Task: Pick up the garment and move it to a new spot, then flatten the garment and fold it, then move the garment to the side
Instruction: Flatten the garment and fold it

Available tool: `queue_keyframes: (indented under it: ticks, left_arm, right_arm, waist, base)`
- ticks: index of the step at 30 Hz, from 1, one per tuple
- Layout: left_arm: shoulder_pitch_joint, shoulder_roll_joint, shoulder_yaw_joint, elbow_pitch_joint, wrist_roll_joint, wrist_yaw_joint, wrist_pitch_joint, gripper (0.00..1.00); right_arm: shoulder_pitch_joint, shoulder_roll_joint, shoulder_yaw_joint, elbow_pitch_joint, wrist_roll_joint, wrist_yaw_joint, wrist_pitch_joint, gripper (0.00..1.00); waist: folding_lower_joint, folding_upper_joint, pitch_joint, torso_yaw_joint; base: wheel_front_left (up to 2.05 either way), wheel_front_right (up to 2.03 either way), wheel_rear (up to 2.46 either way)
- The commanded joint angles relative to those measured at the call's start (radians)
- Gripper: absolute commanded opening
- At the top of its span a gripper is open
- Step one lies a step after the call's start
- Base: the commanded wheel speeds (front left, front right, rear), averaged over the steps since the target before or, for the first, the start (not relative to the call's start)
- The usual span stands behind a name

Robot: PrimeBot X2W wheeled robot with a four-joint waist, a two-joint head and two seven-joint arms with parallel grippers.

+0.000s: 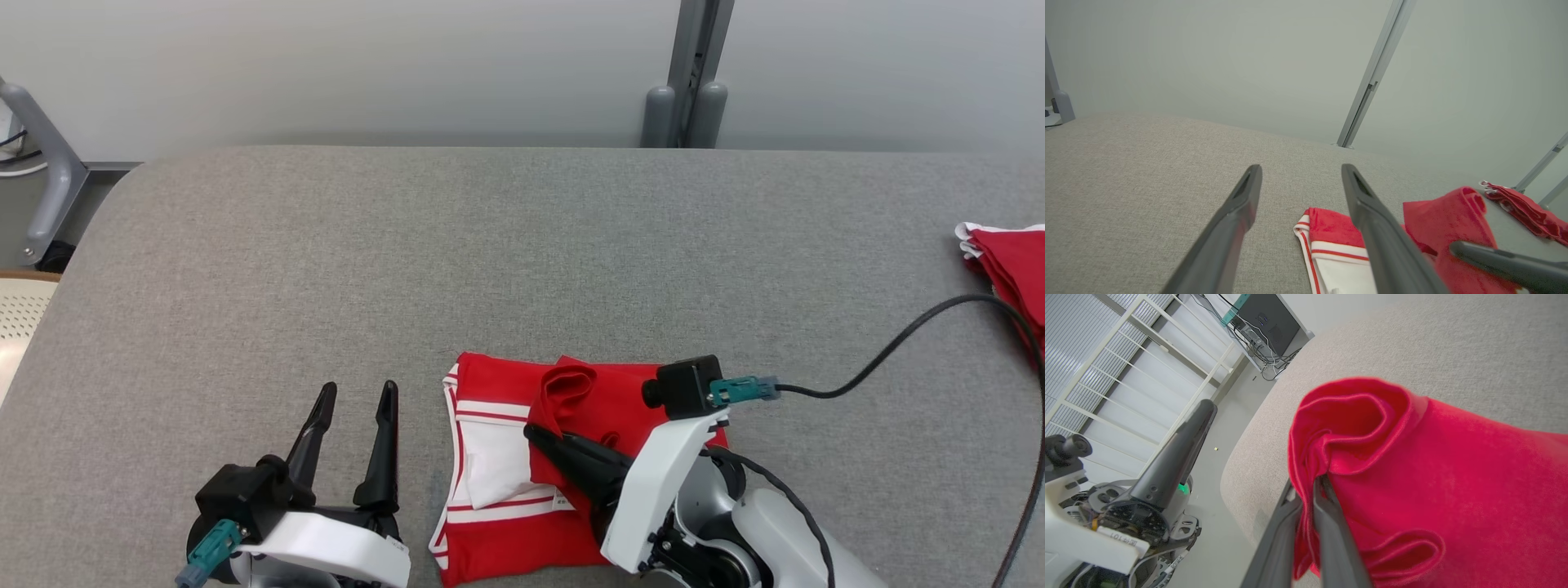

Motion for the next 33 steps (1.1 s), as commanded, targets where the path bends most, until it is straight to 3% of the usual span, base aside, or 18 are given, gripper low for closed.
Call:
queue_keyframes:
  ticks: [1, 8, 11, 12, 13, 23, 33]
  left_arm:
    - [-0.018, 0.001, 0.002, 0.002, -0.003, -0.005, -0.004, 1.0]
    - [-0.027, -0.005, -0.001, 0.013, 0.0, -0.007, -0.009, 1.0]
    - [-0.026, -0.009, -0.004, 0.02, 0.0, -0.011, -0.011, 1.0]
    - [-0.027, -0.011, -0.005, 0.022, 0.0, -0.012, -0.011, 1.0]
    - [-0.029, -0.012, -0.006, 0.023, 0.001, -0.013, -0.011, 1.0]
    - [-0.031, -0.017, -0.004, 0.034, 0.007, -0.014, -0.015, 1.0]
    - [-0.02, -0.014, 0.002, 0.026, 0.017, -0.011, -0.016, 1.0]
  right_arm:
    - [-0.024, 0.003, 0.014, 0.025, -0.005, 0.0, -0.015, 0.0]
    - [-0.11, 0.015, 0.101, 0.162, -0.016, 0.0, -0.063, 0.03]
    - [-0.143, 0.016, 0.157, 0.189, 0.004, 0.0, -0.079, 0.49]
    - [-0.156, 0.015, 0.175, 0.2, 0.009, 0.0, -0.081, 0.88]
    - [-0.166, 0.015, 0.191, 0.209, 0.016, 0.0, -0.086, 1.0]
    - [-0.245, 0.015, 0.248, 0.246, 0.091, 0.0, -0.183, 1.0]
    - [-0.308, 0.005, 0.178, 0.351, -0.061, 0.0, -0.392, 1.0]
  waist:
    - [0.0, 0.0, 0.002, 0.004]
    - [0.0, 0.0, 0.006, 0.017]
    - [0.0, 0.0, 0.005, 0.023]
    - [0.0, 0.0, 0.005, 0.024]
    - [0.0, 0.0, 0.004, 0.026]
    - [0.0, 0.0, -0.003, 0.037]
    - [0.0, 0.0, -0.005, 0.002]
  base:
    - [0.0, 0.0, 0.0]
    - [0.0, 0.0, 0.0]
    - [0.0, 0.0, 0.0]
    - [0.0, 0.0, 0.0]
    - [0.0, 0.0, 0.0]
    - [0.0, 0.0, 0.0]
    - [0.0, 0.0, 0.0]
